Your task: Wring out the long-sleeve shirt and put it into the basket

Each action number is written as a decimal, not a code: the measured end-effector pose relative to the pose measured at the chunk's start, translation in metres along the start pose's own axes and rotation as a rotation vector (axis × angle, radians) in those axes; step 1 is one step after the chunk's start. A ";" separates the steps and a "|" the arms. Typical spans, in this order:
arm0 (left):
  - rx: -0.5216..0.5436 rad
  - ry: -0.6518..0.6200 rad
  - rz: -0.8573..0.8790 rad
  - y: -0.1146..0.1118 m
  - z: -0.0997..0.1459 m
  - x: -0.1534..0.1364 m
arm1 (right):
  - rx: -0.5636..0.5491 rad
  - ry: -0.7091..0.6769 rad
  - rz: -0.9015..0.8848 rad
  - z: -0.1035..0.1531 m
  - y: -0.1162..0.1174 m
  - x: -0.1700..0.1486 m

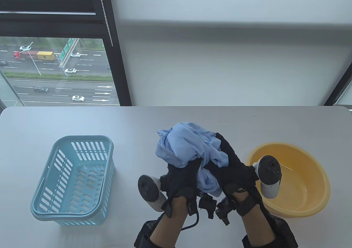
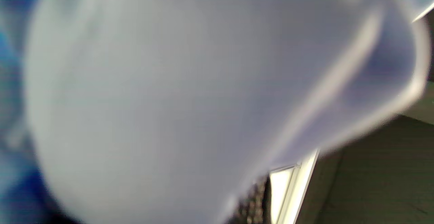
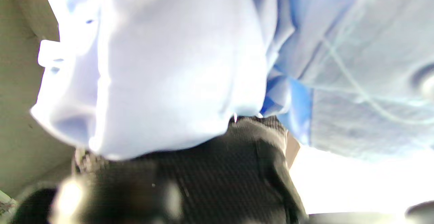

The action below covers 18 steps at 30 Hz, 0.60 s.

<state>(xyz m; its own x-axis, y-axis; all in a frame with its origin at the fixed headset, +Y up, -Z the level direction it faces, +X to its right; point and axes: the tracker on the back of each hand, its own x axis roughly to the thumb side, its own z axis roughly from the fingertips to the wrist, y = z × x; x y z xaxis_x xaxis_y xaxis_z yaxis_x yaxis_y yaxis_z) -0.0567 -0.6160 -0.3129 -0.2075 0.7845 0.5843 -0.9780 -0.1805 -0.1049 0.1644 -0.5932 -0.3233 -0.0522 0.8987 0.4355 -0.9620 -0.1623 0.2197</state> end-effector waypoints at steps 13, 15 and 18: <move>-0.148 -0.286 -0.555 0.021 -0.012 0.047 | 0.118 0.090 0.203 0.008 -0.059 0.019; -0.216 -0.314 -0.634 0.018 -0.012 0.050 | 0.162 0.111 0.221 0.008 -0.063 0.017; -0.359 -0.355 -0.707 0.006 -0.011 0.049 | 0.246 0.132 0.196 0.006 -0.063 0.011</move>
<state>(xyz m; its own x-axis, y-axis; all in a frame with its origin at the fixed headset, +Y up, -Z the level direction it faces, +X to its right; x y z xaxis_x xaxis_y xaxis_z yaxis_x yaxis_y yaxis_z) -0.0725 -0.5719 -0.2942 0.4128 0.3999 0.8183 -0.8353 0.5244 0.1651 0.2259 -0.5749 -0.3273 -0.2791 0.8833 0.3768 -0.8377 -0.4157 0.3541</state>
